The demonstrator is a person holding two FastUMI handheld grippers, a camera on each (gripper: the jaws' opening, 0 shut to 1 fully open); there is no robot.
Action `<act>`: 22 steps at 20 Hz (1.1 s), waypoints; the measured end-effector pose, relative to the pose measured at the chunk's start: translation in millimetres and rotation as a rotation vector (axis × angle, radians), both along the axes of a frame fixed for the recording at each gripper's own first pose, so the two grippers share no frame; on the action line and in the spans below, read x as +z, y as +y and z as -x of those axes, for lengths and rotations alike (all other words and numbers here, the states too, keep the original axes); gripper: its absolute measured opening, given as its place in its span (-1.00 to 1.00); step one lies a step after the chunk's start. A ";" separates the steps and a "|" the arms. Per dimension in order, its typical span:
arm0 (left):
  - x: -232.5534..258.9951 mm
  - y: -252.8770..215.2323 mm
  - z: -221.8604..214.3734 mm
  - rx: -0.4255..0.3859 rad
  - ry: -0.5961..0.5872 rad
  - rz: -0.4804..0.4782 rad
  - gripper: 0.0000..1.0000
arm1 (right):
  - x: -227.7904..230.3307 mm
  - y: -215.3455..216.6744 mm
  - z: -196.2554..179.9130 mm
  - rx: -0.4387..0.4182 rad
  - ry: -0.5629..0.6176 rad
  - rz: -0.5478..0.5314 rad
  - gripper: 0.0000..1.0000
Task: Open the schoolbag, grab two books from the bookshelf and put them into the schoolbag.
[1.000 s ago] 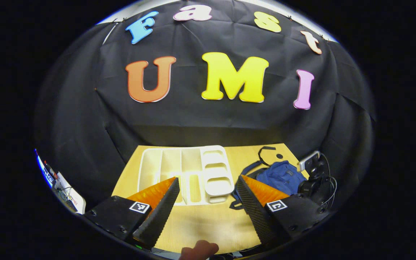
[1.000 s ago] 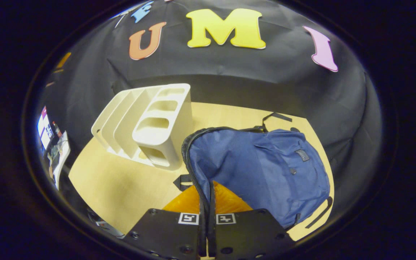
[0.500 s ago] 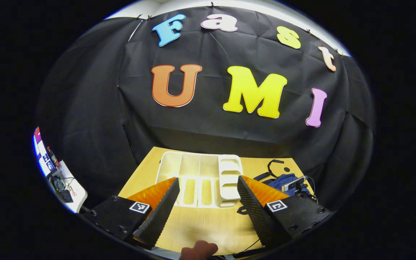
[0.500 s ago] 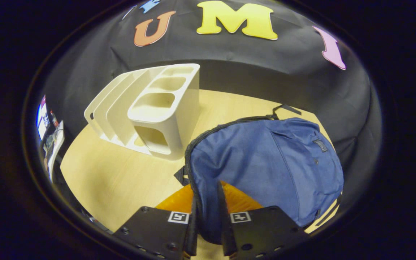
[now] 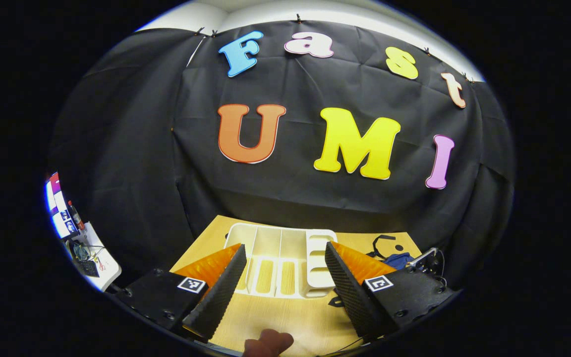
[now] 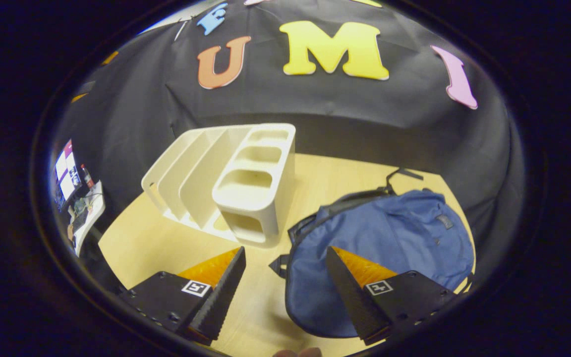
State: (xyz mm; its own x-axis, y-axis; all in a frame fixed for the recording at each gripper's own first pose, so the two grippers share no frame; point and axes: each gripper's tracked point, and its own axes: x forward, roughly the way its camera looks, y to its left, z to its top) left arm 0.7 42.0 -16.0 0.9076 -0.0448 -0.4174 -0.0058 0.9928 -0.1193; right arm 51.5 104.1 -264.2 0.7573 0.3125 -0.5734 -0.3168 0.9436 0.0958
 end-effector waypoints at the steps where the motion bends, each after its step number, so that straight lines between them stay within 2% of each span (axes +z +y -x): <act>1: 5.0 -2.5 -4.2 -0.007 -0.021 -0.015 1.00 | 20.6 -2.7 -4.0 -0.017 -0.040 -0.013 0.94; 5: 22.1 -9.7 -21.1 -0.043 -0.101 -0.069 0.98 | 121.3 -25.5 -25.2 -0.115 -0.240 -0.076 0.94; 9: 39.0 -27.2 -36.8 -0.061 -0.154 -0.034 0.98 | 214.6 -55.5 -31.2 -0.164 -0.437 -0.102 0.93; 10: 45.4 -29.2 -42.4 -0.059 -0.173 -0.031 0.98 | 232.7 -63.6 -30.1 -0.177 -0.476 -0.106 0.87; 12: 59.8 -36.2 -52.7 -0.056 -0.212 -0.013 0.98 | 266.6 -83.2 -28.9 -0.212 -0.552 -0.090 0.92; 14: 70.7 -41.0 -59.7 -0.049 -0.239 -0.006 0.99 | 292.1 -106.4 -25.4 -0.279 -0.618 -0.059 0.87; 16: 78.9 -48.4 -64.8 -0.056 -0.265 -0.018 0.94 | 312.6 -114.4 -17.1 -0.307 -0.663 -0.037 0.89; 18: 81.8 -60.5 -64.1 -0.074 -0.278 -0.025 1.00 | 323.4 -118.2 -17.8 -0.320 -0.668 -0.038 0.93; 21: 82.1 -74.4 -61.5 -0.090 -0.289 -0.015 0.94 | 329.7 -126.9 -12.4 -0.345 -0.648 -0.066 0.90; 22: 78.6 -80.0 -59.2 -0.094 -0.279 -0.001 0.98 | 334.4 -130.0 -11.5 -0.351 -0.649 -0.072 0.96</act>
